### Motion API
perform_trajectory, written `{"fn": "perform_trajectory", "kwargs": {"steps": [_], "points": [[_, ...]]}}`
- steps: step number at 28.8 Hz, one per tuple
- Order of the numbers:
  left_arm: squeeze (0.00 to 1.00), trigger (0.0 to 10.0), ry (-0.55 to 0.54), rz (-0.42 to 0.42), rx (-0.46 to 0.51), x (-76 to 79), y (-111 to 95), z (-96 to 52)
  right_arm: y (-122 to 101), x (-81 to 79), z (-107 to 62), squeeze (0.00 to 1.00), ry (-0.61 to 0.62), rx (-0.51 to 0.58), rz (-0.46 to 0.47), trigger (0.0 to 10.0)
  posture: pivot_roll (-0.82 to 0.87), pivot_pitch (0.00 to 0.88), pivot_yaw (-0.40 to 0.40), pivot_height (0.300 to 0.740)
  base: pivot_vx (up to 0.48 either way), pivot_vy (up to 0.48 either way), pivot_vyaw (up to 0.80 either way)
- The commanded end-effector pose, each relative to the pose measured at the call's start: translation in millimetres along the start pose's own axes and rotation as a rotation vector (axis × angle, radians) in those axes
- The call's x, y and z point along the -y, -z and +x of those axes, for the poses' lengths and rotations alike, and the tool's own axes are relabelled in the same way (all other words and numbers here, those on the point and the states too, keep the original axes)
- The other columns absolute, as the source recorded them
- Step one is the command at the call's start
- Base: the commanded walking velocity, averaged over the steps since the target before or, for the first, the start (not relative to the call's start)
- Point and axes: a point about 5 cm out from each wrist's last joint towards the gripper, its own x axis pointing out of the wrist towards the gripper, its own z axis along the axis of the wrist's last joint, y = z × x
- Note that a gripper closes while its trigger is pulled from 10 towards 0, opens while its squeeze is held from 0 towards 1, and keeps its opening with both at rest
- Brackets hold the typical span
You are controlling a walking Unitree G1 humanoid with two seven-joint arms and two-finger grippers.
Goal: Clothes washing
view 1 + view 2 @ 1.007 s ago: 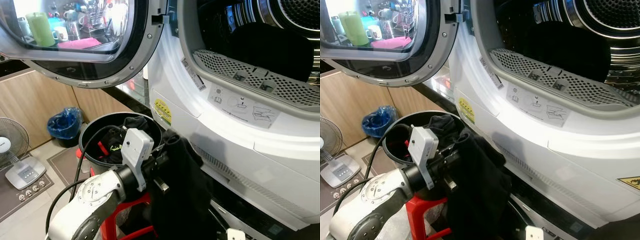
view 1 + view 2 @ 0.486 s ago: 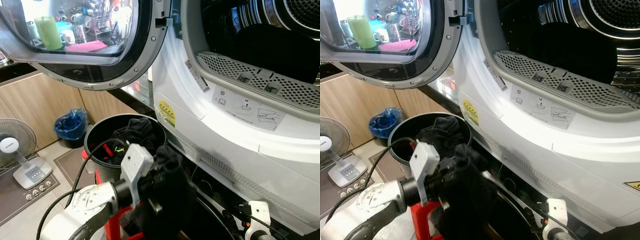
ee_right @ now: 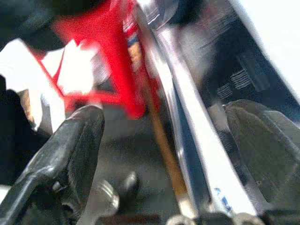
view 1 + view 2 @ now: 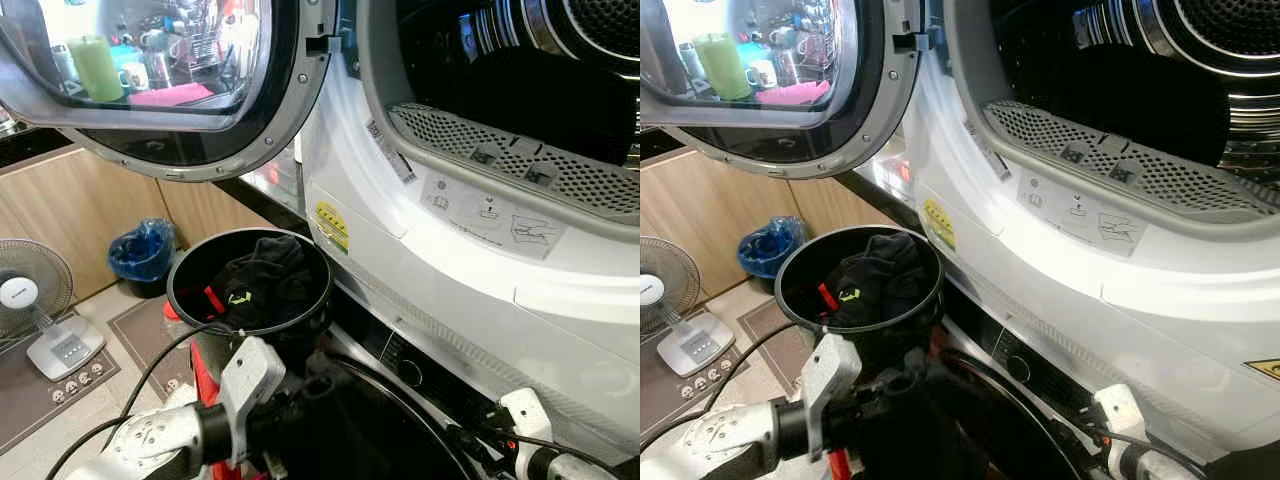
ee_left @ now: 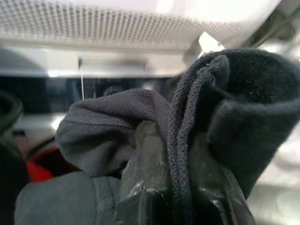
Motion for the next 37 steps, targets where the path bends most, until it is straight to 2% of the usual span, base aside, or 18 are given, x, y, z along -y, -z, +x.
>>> {"fn": "perform_trajectory", "kwargs": {"steps": [1, 3, 5, 6, 9, 10, 12, 13, 16, 17, 18, 20, 26, 30, 33, 37], "points": [[0.0, 0.0, 0.002, 0.03, -0.067, -1.0, 11.9, -3.1, 10.4, -4.9, -5.1, 0.13, -0.088, -0.073, -0.059, 10.0, 0.08, 0.057, 0.019, 0.74, 0.0, 0.0, 0.0], [0.0, 0.0, 0.008, 0.048, -0.105, -1.2, 18.1, -4.5, 21.6, -13.0, -10.2, 0.11, -0.216, -0.16, -0.13, 10.0, 0.08, 0.054, 0.018, 0.74, 0.0, 0.0, 0.0], [0.0, 0.0, 0.006, 0.051, -0.098, -1.5, 17.6, -4.1, 28.4, -16.9, -12.4, 0.1, -0.263, -0.209, -0.16, 10.0, 0.08, 0.053, 0.017, 0.74, 0.0, 0.0, 0.0], [0.0, 0.0, 0.008, 0.049, -0.084, -1.8, 15.6, -2.9, 35.5, -24.0, -14.8, 0.09, -0.348, -0.248, -0.183, 10.0, 0.07, 0.053, 0.017, 0.74, 0.0, 0.0, 0.0], [0.0, 0.0, 0.009, 0.051, -0.079, -2.4, 14.4, -2.1, 34.9, -29.1, -15.0, 0.08, -0.407, -0.239, -0.182, 10.0, 0.08, 0.052, 0.016, 0.74, 0.0, 0.0, 0.0], [0.0, 0.0, 0.016, 0.06, -0.073, -2.9, 12.6, -1.4, 18.3, -37.7, -8.2, 0.08, -0.474, -0.125, -0.129, 10.0, 0.08, 0.053, 0.017, 0.74, 0.0, 0.0, 0.0], [0.0, 0.0, 0.03, 0.068, -0.078, -2.6, 12.3, -2.0, -1.6, -45.3, -3.2, 0.08, -0.532, 0.011, -0.079, 10.0, 0.08, 0.054, 0.02, 0.74, 0.0, 0.0, 0.0], [0.0, 0.0, 0.036, 0.076, -0.088, -2.4, 13.5, -2.9, -9.0, -47.6, -2.2, 0.09, -0.552, 0.059, -0.065, 10.0, 0.08, 0.054, 0.02, 0.74, 0.0, 0.0, 0.0], [0.0, 0.0, 0.057, 0.08, -0.111, -1.1, 16.3, -6.2, -17.5, -49.5, -0.4, 0.14, -0.57, 0.105, -0.074, 10.0, 0.08, 0.059, 0.023, 0.74, 0.0, 0.0, 0.0], [0.0, 0.0, 0.072, 0.08, -0.128, -0.6, 18.4, -9.8, -20.7, -49.3, 0.5, 0.81, -0.579, 0.107, -0.096, 10.0, 0.08, 0.062, 0.023, 0.74, 0.0, 0.0, 0.0], [0.0, 0.0, 0.078, 0.086, -0.148, -1.2, 20.6, -12.1, -22.6, -48.2, 0.5, 1.0, -0.583, 0.109, -0.101, 10.0, 0.08, 0.063, 0.023, 0.74, 0.0, 0.0, 0.0], [0.0, 0.0, 0.089, 0.098, -0.189, -3.1, 25.3, -16.5, -27.7, -46.2, -1.5, 1.0, -0.591, 0.119, -0.101, 10.0, 0.08, 0.065, 0.022, 0.74, 0.0, 0.0, 0.0], [0.0, 0.0, 0.127, 0.112, -0.229, -3.5, 28.4, -18.9, -39.7, -45.3, -3.9, 1.0, -0.616, 0.156, -0.099, 10.0, 0.08, 0.068, 0.017, 0.74, 0.0, 0.0, 0.0], [0.0, 0.0, 0.152, 0.125, -0.24, -2.1, 30.6, -17.2, -57.4, -45.5, 1.7, 1.0, -0.621, 0.238, -0.083, 10.0, 0.08, 0.068, 0.016, 0.74, 0.0, 0.0, 0.0], [0.0, 0.0, 0.173, 0.13, -0.24, -1.4, 30.3, -14.5, -67.6, -53.7, 4.8, 1.0, -0.673, 0.279, -0.074, 10.0, 0.09, 0.069, 0.014, 0.74, 0.0, 0.0, 0.0], [0.0, 0.0, 0.209, 0.143, -0.206, -1.5, 25.6, -4.9, -72.4, -78.0, 12.9, 1.0, -0.801, 0.249, -0.136, 10.0, 0.09, 0.069, 0.012, 0.74, 0.0, 0.0, 0.0]]}}
